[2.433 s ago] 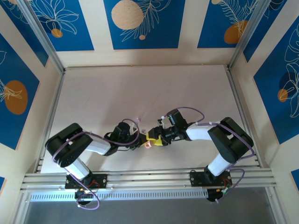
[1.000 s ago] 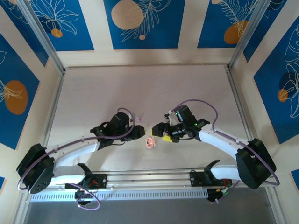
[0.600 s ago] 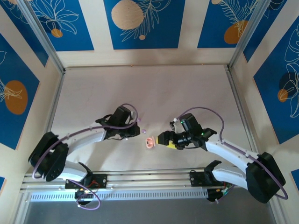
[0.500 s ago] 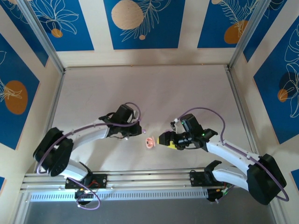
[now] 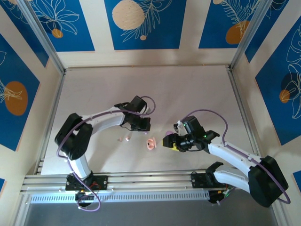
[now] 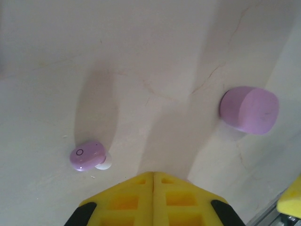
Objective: Insert the wireless bluetooth earbuds into the charging case
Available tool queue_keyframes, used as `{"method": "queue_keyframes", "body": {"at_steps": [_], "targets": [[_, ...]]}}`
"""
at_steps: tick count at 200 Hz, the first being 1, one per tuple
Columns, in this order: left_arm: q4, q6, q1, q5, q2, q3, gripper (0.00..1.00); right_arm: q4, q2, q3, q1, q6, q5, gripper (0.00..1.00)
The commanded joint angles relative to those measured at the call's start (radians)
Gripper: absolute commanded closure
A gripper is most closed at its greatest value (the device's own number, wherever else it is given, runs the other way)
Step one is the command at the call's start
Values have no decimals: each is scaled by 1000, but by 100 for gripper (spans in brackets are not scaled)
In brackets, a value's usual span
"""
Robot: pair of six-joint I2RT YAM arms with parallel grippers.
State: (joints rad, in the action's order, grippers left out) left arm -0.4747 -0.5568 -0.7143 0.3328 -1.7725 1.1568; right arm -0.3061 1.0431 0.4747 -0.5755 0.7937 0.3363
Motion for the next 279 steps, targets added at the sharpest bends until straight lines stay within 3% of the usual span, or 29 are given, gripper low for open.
{"method": "queue_keyframes", "body": {"at_steps": [1,99,279], "targets": [[-100,57,-14,26,-47,52,100,-29,-18,-19,11,-17,2,34],[-113,54,-49,31,-117,60,100,-53,-49,-22,29,-28,17,34],[-55,-64,-93,-13,29,-92,100,-54,-82,-39,31,-27,27,35]]}}
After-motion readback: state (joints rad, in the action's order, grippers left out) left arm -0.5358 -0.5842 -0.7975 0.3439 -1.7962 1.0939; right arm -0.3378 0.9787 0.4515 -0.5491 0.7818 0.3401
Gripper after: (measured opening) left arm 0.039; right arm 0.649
